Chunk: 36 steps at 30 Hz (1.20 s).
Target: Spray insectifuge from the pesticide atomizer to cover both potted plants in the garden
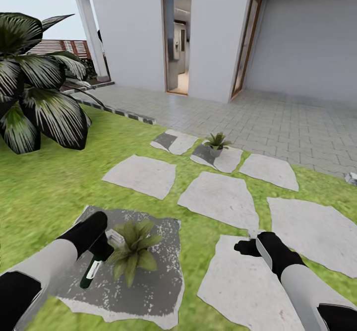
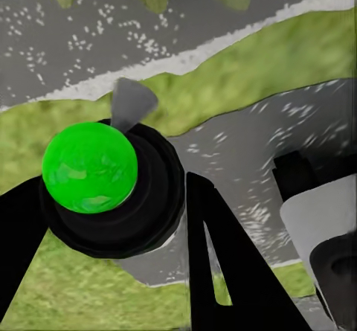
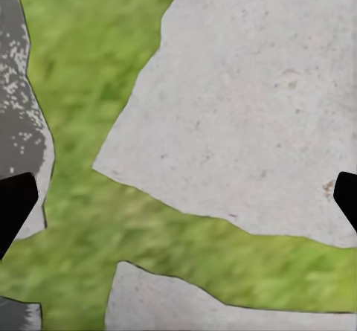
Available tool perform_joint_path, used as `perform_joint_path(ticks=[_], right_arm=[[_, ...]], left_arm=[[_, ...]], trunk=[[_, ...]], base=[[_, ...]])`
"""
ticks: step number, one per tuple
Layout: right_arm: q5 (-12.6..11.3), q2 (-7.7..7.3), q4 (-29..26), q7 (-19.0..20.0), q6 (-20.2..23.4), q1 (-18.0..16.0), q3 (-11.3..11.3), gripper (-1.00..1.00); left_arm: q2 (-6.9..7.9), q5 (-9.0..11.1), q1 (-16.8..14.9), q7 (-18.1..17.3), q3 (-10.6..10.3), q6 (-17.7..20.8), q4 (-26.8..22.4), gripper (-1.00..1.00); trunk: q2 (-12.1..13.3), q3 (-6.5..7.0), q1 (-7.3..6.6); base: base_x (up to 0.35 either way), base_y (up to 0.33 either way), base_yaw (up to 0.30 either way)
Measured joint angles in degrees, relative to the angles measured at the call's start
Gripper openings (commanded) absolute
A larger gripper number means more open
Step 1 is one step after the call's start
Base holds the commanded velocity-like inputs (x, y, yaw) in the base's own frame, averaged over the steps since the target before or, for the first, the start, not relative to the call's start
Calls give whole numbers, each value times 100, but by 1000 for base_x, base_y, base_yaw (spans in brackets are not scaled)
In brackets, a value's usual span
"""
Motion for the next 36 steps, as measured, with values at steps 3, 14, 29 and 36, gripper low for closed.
perform_joint_path(ticks=[3,14,29,36], right_arm=[[-3,0,-3,0,2,0,0,100],[-5,0,-1,0,2,0,-1,100],[1,-1,-4,1,5,2,0,100],[-1,-1,-3,0,5,1,-1,100]], left_arm=[[65,0,-78,5,267,1,-4,-100],[80,8,-52,7,379,0,-5,-100],[78,5,-45,7,344,-1,-2,-100],[79,6,-44,7,342,-4,-3,-100]], trunk=[[0,-1,0],[0,-1,0],[0,-20,0],[0,-47,0]], base=[[0,92,0],[108,104,0],[1,158,-113],[0,18,-206]])
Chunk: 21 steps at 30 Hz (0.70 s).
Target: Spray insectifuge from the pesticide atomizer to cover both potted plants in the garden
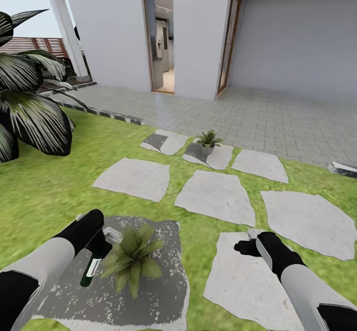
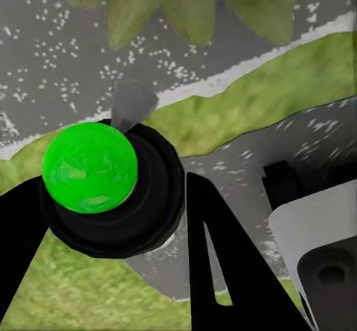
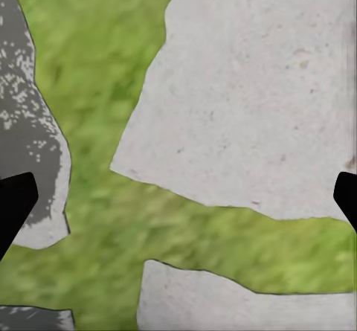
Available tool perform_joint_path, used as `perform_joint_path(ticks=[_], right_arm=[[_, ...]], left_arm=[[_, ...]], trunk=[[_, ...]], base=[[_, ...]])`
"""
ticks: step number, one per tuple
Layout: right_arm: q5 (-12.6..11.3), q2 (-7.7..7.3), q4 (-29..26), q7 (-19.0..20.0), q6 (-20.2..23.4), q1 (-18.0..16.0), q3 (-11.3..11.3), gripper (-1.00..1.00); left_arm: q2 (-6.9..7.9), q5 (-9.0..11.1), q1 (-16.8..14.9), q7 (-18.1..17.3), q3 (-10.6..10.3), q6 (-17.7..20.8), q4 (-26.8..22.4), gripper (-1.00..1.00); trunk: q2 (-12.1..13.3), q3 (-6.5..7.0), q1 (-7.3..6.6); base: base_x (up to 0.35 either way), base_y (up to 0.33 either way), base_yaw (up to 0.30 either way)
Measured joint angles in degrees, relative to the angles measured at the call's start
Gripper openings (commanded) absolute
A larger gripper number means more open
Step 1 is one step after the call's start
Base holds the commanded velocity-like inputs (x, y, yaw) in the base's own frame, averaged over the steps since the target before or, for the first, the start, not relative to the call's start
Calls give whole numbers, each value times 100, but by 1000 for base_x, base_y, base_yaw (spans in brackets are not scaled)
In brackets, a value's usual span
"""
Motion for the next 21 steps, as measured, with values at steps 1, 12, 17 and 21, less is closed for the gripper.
perform_joint_path(ticks=[1,12,17,21], right_arm=[[3,1,2,-1,-1,-1,0,100],[4,1,2,-1,-1,-1,0,100],[4,1,1,0,-3,-1,0,100],[4,1,1,-1,-4,-1,0,100]], left_arm=[[2,13,157,-9,1,8,-1,-100],[1,3,168,-9,2,-1,-2,-100],[1,3,168,-9,11,-1,-2,-100],[1,3,168,-9,12,-1,-2,-100]], trunk=[[0,-1,0],[-119,-55,65],[-319,-172,175],[-480,-277,263]], base=[[0,0,0],[0,0,0],[0,0,0],[0,0,0]])
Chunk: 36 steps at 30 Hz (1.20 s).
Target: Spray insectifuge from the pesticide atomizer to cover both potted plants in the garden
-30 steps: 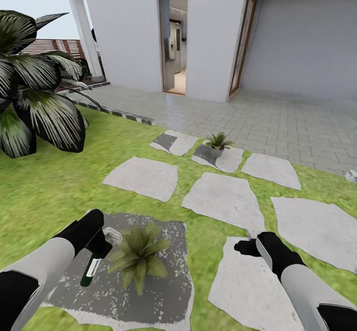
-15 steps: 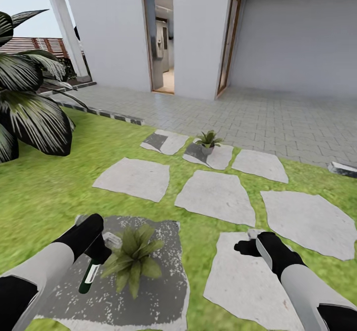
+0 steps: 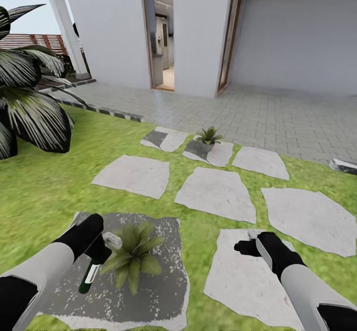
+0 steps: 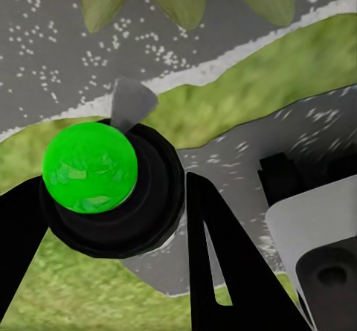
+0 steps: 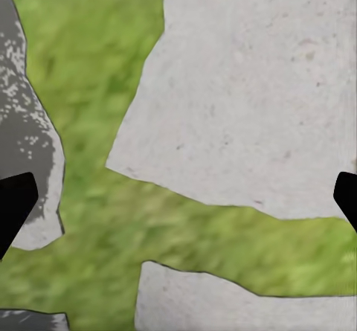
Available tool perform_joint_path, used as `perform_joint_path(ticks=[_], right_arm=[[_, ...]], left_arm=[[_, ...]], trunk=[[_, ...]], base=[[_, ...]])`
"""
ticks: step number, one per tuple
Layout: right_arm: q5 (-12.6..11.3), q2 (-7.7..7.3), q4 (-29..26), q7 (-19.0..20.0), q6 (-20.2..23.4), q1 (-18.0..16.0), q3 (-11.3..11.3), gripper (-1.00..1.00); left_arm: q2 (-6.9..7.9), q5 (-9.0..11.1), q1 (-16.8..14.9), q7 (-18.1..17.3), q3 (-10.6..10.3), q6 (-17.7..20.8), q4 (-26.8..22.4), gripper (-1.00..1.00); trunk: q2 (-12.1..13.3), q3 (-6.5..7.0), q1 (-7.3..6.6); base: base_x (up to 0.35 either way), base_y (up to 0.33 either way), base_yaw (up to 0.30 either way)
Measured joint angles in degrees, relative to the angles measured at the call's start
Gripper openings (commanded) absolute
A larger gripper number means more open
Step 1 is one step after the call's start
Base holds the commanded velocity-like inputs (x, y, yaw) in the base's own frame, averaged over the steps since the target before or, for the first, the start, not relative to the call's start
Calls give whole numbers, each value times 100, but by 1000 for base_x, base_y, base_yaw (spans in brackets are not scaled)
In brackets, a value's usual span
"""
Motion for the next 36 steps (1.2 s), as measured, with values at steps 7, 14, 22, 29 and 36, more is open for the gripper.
perform_joint_path(ticks=[7,14,22,29,36], right_arm=[[0,0,1,0,2,0,0,100],[6,0,0,0,0,0,6,100],[15,0,2,2,0,1,9,100],[16,0,2,-1,-1,1,9,100],[16,0,0,-1,-1,0,9,100]], left_arm=[[3,0,0,0,-1,0,0,-100],[8,0,0,0,7,0,0,-100],[9,0,8,-1,35,0,0,-100],[9,-2,8,-4,44,-1,0,-100],[9,-2,8,24,42,-1,0,-100]], trunk=[[-281,-183,154],[-562,-367,308],[-682,-469,373],[-924,-629,506],[-924,-633,506]], base=[[0,0,0],[0,0,0],[0,0,0],[0,0,0],[2,2,0]])
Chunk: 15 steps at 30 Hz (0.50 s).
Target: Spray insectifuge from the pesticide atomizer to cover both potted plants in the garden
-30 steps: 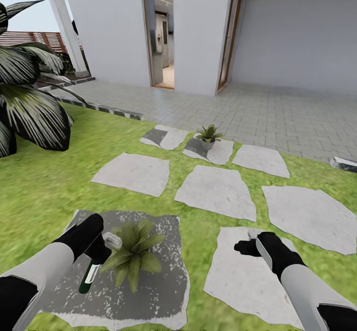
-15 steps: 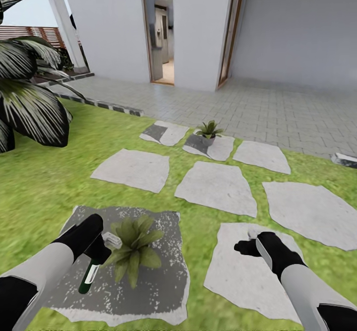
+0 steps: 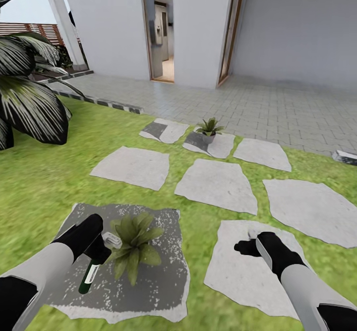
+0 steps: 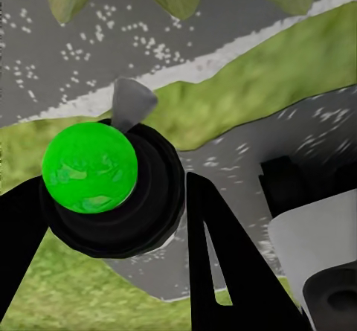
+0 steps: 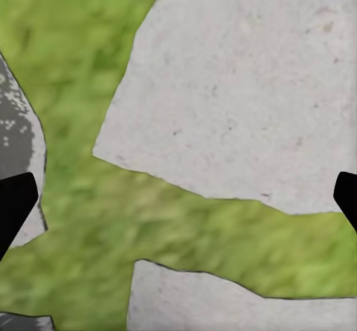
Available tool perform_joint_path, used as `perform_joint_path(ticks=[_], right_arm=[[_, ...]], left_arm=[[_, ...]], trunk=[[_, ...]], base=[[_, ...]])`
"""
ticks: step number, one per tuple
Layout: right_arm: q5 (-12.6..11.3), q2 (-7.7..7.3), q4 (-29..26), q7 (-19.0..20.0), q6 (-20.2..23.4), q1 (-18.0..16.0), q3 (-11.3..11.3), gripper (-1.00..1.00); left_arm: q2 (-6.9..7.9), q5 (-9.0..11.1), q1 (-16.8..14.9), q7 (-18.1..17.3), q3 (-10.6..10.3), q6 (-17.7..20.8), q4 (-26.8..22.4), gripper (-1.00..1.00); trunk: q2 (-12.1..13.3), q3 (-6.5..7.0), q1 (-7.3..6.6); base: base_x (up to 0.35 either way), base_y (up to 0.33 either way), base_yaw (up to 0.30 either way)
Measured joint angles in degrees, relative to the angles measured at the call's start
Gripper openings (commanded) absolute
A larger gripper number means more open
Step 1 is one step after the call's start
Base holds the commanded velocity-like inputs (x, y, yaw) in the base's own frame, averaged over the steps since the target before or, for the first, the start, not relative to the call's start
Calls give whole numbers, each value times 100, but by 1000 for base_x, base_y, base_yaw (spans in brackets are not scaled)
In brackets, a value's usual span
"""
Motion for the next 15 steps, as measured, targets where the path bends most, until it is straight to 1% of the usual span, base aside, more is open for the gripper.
perform_joint_path(ticks=[3,7,15], right_arm=[[-1,0,2,3,-2,0,2,100],[0,-1,2,3,-3,0,3,100],[0,0,1,1,0,0,0,100]], left_arm=[[0,2,0,1,3,4,0,-100],[0,-1,-1,1,0,5,0,-100],[0,0,8,2,-32,0,0,-100]], trunk=[[0,0,-1],[0,0,-1],[0,0,0]], base=[[94,158,0],[114,296,0],[9,22,0]])
